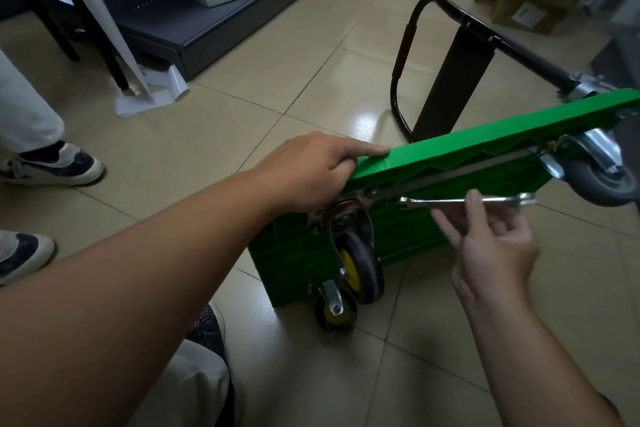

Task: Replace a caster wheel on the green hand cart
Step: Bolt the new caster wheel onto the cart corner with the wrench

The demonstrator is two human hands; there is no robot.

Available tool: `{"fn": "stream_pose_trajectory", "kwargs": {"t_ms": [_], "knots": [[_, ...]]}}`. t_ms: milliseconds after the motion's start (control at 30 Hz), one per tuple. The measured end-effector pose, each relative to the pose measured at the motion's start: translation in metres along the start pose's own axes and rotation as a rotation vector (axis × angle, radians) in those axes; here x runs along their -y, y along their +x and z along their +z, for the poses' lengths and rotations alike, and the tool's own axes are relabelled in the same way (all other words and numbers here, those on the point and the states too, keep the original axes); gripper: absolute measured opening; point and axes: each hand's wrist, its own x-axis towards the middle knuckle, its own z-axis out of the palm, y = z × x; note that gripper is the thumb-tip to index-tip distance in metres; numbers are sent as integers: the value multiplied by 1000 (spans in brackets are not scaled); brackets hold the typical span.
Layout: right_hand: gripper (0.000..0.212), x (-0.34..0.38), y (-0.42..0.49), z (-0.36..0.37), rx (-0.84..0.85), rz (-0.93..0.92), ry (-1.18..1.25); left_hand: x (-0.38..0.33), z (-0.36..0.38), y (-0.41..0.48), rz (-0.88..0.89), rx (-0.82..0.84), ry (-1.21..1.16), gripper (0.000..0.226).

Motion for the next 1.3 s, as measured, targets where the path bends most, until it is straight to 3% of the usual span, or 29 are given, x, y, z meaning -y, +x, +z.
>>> {"fn": "stream_pose_trajectory", "kwargs": {"t_ms": [133,233,300,633,767,833,1033,1300], "knots": [[24,25,-24,7,323,-739,-374,1,0,0,4,-7,-6,48],[17,28,-39,17,541,-1033,-562,1,-1,0,10,-26,-1,48],[17,24,-47,19,607,-1098,-612,1,-1,-1,15,-27,3,48],[14,1,-74,38,518,-1263,-761,8,0,6,-4,15,-76,49],[16,-1,-84,59,481,-1256,-781,9,-8,6,-69,102,-513,41],[17,7,-79,69,493,-1179,-782,10,-12,2,-55,91,-602,33],[19,44,-39,74,447,-821,-755,11,-4,5,-99,24,-534,47],[24,48,-27,66,490,-792,-741,7,3,0,-4,-68,-144,42]]}}
